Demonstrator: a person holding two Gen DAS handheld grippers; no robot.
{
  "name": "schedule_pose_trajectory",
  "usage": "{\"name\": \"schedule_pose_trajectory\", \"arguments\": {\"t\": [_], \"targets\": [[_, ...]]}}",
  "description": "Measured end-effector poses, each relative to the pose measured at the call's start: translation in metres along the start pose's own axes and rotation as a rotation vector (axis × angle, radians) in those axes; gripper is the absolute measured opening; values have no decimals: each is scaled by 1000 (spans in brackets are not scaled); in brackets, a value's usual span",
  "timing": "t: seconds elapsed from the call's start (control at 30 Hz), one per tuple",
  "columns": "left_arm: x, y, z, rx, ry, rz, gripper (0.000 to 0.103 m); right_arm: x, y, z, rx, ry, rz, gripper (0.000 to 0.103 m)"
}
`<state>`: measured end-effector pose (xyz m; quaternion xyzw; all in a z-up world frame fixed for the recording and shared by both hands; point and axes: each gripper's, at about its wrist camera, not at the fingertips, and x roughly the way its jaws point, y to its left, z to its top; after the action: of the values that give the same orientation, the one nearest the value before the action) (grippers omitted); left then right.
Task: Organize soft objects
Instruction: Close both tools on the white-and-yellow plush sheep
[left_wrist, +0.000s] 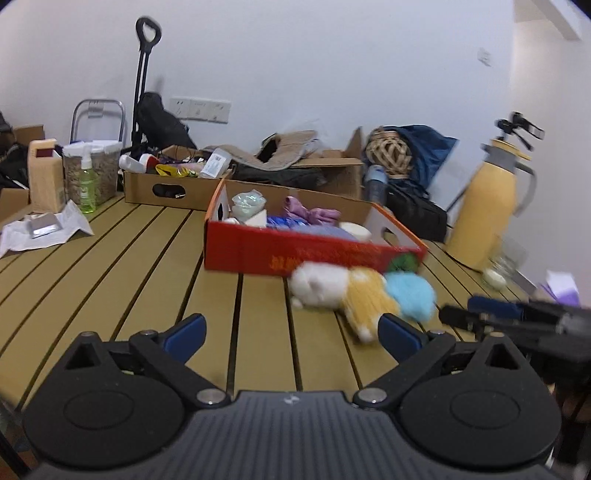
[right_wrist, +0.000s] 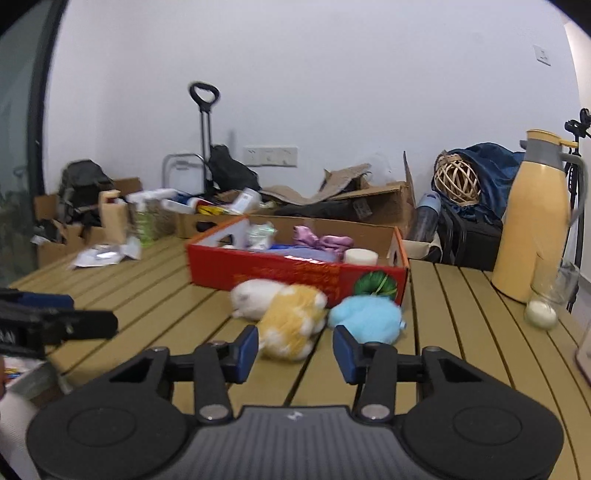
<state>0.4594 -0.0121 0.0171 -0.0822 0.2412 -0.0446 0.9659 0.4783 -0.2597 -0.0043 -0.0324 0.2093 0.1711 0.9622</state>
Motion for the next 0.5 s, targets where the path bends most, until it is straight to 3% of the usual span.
{"name": "schedule_pose_trajectory", "arguments": {"t": [0.2,0.23,0.27,0.3,0.33,0.4,0.43,0.47,0.5], "targets": [[65,10,26,-24,-40,56,96,91,-8,14,-71,79,-102,38],[70,16,24,-53,-54,63,96,102,-8,12,-68,92,-87,35],[72,24,20,-82,-60,58,96,110,-6,9,-59,100,-75,23],[74,30,17,-101,-60,53,96,108,-1,8,-59,102,-32,10],[75,37,15,-119,-50,64,96,103,2,8,-44,99,87,10],[77,46,15,-141,-34,83,96,95,4,6,59,96,423,14],[76,50,16,-159,-25,62,96,93,4,6,81,98,520,14],[74,53,15,-167,-13,20,96,89,5,8,74,83,542,14],[73,54,14,-163,2,-22,97,87,2,11,69,65,509,18]]}}
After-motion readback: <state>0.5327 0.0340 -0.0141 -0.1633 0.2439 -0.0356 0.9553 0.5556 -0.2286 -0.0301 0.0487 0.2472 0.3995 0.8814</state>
